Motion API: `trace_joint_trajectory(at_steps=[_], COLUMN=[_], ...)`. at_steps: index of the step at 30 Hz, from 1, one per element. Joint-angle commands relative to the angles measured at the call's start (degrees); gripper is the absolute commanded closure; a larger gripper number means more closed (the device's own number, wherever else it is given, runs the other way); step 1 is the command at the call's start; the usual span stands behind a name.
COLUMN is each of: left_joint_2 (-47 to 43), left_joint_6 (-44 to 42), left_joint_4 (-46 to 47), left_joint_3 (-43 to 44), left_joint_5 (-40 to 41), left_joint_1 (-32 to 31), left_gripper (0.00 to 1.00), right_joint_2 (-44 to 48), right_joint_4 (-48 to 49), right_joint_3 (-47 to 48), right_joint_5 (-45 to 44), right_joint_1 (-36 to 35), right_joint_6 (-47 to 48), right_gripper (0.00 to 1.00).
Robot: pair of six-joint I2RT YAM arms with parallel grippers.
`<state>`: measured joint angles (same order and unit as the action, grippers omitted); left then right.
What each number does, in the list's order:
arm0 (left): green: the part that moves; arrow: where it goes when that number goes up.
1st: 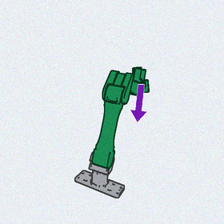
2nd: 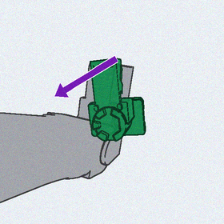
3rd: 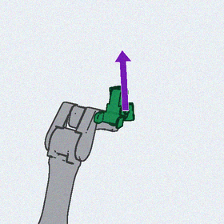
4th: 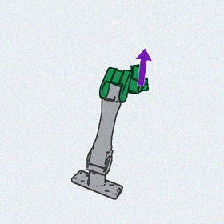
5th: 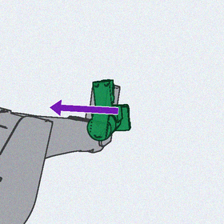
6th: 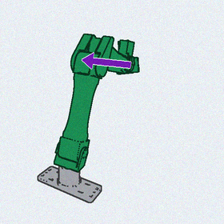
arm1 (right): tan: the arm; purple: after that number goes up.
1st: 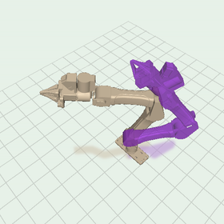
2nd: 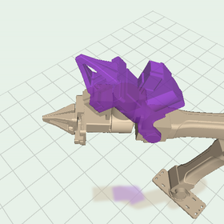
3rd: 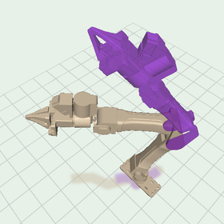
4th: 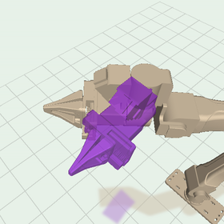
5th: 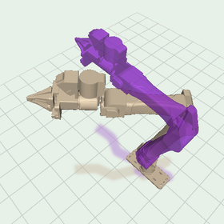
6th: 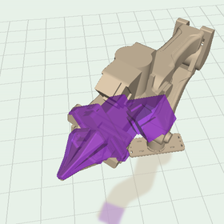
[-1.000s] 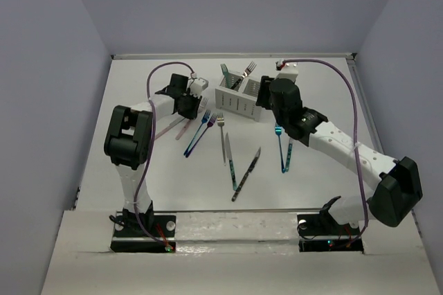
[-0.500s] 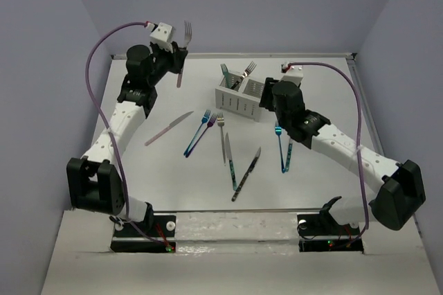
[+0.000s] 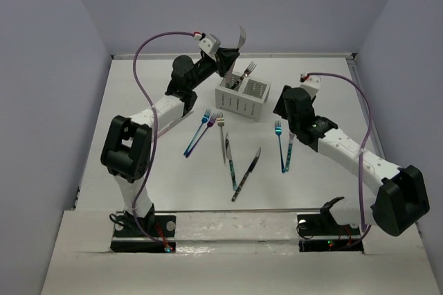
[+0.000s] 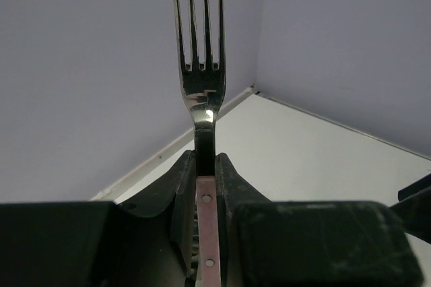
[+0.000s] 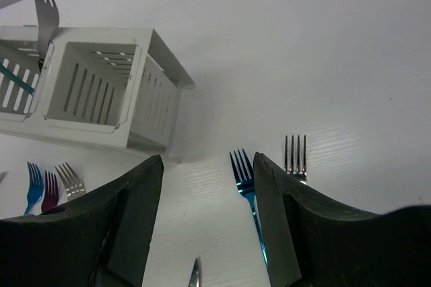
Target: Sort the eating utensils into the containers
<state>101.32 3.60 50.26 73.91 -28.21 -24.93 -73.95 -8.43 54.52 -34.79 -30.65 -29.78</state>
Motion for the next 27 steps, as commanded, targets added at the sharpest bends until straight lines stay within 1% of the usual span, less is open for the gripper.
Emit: trace_joint_trajectory(at_steps=[1, 7, 12, 17, 21, 22, 24, 26, 27], left_joint_2=[4.7, 10.4, 15.3, 18.3, 19.4, 19.4, 19.3, 18.9, 18.7], left_joint_6=[4.0, 3.3, 3.4, 3.9, 1.7, 1.2, 0.4, 0.5, 0.6], left_joint_4=[24.6, 29.6, 35.9, 37.7, 38.5, 39.1, 41.0, 43.3, 44.0], left_joint_3=[1.8, 2.8, 2.7, 3.2, 0.5, -0.4, -3.3, -6.0, -6.9], left_joint_5=[-1.9, -1.1, -1.9, -2.0, -1.2, -1.1, -1.1, -0.7, -0.5], left_joint_1=[0.5, 0.5, 0.5, 0.5, 0.5, 0.5, 0.5, 0.5, 0.5], left_gripper=[1.0, 1.0, 1.0, 1.0, 1.0, 0.89, 0.74, 0.67, 0.64], right_joint_2=[2.5, 2.7, 0.5, -2.4, -4.8, -5.4, -7.4, -9.1, -10.6], right_joint_4=[-2.0, -4.3, -6.2, -7.8, -9.1, -9.3, -10.2, -11.0, -12.0], right_joint_3=[-2.1, -4.4, -5.5, -6.2, -6.8, -6.7, -6.5, -6.1, -5.9], right_joint_5=[-1.9, -2.2, 1.6, 3.8, 6.7, 7.3, 8.8, 9.5, 9.8], right_joint_1=[0.3, 0.9, 3.4, 3.9, 5.0, 5.0, 5.6, 5.6, 6.2], right_joint_6=[-4.5, -5.6, -8.2, -9.8, -11.4, -11.7, -12.4, -13.0, -13.6], right_gripper=[0.38, 0.38, 0.39, 0.39, 0.39, 0.39, 0.39, 0.39, 0.39])
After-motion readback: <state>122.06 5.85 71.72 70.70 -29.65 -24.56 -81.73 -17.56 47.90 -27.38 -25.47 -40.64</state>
